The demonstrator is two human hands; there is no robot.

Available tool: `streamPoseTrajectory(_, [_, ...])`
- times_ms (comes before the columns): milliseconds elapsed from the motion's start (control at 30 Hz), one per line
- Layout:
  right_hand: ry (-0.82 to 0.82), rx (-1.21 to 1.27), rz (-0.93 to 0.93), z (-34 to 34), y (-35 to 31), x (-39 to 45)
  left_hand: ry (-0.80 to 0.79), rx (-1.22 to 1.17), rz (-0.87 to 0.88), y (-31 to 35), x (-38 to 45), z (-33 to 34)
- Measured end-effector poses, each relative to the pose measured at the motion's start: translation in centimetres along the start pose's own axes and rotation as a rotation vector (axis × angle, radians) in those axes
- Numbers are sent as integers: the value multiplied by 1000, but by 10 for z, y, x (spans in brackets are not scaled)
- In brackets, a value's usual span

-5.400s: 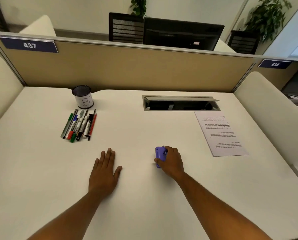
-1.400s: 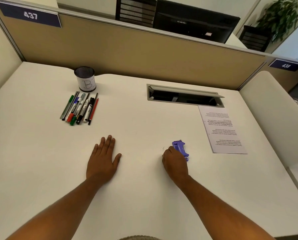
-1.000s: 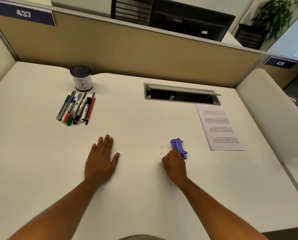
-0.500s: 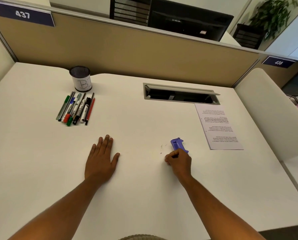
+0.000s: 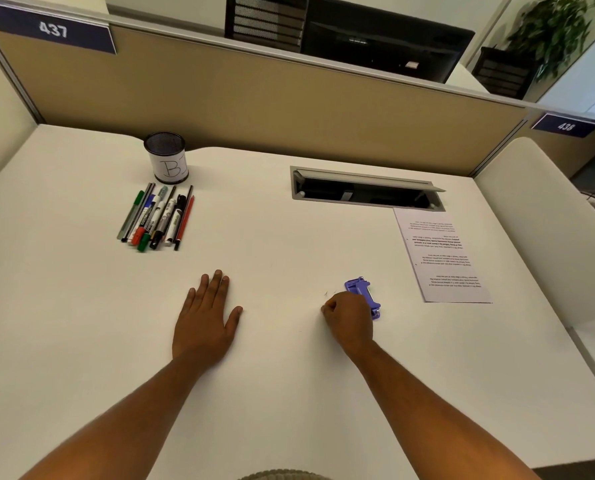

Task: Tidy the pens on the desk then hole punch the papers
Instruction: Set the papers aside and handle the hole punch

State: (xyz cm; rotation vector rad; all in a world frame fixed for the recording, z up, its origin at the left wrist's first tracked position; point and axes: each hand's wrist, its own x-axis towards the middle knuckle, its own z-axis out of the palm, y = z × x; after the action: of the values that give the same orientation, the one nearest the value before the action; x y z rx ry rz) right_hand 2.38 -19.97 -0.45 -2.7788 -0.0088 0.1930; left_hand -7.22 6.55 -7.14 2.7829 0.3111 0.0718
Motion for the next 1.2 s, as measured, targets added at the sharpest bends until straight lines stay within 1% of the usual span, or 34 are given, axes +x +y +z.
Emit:
streamPoseTrajectory(167, [-49,-168,0,-2,-8,7,-1,1,1,0,1,1])
streamPoseTrajectory(400, [-147,-224,0,-1,-15,17,0,9,-2,-1,0,2])
streamPoseTrajectory(533, [-162,-278,-27,3,-15,15,0,7,2,0,1,1])
streamPoseTrajectory(600, [-163,-332,-74,3,-14,12,4,8,1,0,0,1])
streamPoseTrajectory(700, [-169,-451,-210,7,-5,10,6,9,1,0,0,0])
streamPoseTrajectory(733, [-167,-437,-231,8,-2,10,6,7,2,1,-1,0])
streamPoseTrajectory(767, [-158,-399,-241,9,1,10,6,4,3,1,-1,0])
streamPoseTrajectory(800, [-143,-277,-201,8,4,10,6,1,3,1,-1,0])
streamPoseTrajectory(900, [-55,324,71,3,14,5,8,-3,0,1,-1,-1])
streamPoseTrajectory(967, [-43,579,191,-3,21,-4,4,4,1,0,0,0])
streamPoseTrajectory(1067, [-1,737,287,-6,30,-9,5,6,1,0,0,0])
streamPoseTrajectory(1200, [-15,856,378,-5,34,-7,7,-4,-2,-1,0,1])
